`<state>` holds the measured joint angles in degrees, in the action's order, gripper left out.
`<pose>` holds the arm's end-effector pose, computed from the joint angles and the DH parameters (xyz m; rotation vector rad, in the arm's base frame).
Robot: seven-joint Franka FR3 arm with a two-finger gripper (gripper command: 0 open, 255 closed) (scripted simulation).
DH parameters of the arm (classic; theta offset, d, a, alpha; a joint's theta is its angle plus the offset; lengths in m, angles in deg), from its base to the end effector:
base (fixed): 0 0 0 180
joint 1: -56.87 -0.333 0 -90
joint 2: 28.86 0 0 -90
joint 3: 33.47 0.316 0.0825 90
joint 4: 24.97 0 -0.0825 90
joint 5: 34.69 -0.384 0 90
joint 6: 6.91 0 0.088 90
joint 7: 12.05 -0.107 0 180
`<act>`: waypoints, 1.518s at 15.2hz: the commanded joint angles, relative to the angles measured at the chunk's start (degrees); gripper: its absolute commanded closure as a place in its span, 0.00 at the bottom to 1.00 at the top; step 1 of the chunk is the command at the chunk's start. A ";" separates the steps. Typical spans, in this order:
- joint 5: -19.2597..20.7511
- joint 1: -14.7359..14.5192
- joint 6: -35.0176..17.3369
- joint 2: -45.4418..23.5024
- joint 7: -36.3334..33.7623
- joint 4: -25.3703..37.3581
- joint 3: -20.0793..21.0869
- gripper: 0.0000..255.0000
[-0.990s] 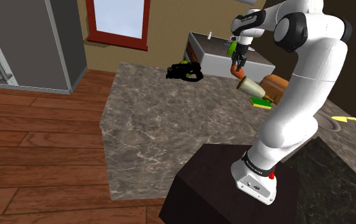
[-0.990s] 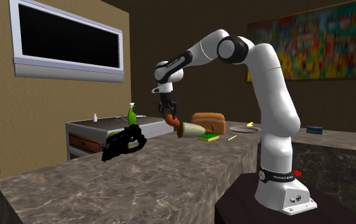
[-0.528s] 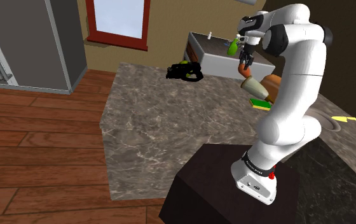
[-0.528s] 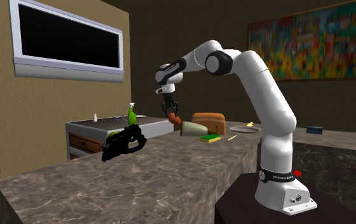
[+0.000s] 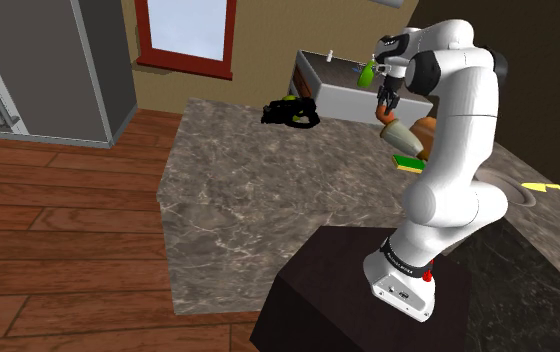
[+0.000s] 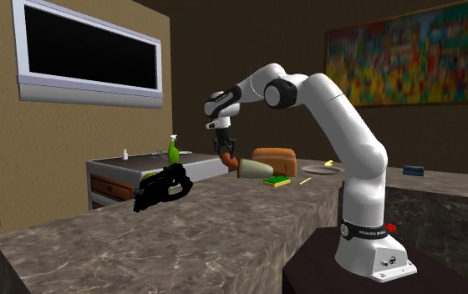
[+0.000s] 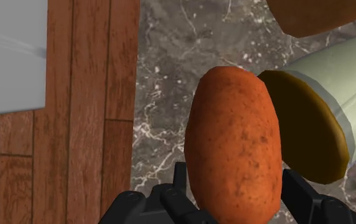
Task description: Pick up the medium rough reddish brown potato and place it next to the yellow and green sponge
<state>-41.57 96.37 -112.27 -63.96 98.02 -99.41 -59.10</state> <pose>0.3737 -0.6111 0.4102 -2.8644 -1.2474 0.2146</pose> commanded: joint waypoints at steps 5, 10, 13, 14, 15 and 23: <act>-0.44 -0.09 -3.92 -1.21 -0.06 -2.82 0.32 1.00; -0.83 -0.12 -6.92 -2.27 -0.07 -4.83 0.62 1.00; -0.83 -0.12 -6.91 -2.28 -0.07 -4.81 0.62 1.00; -0.83 -0.12 -6.91 -2.28 -0.07 -4.81 0.62 1.00; -0.83 -0.12 -6.91 -2.29 -0.07 -4.81 0.61 1.00; -0.83 -0.12 -6.91 -2.28 -0.07 -4.82 0.61 0.00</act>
<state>-42.44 96.29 -119.07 -66.38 97.94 -103.97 -58.45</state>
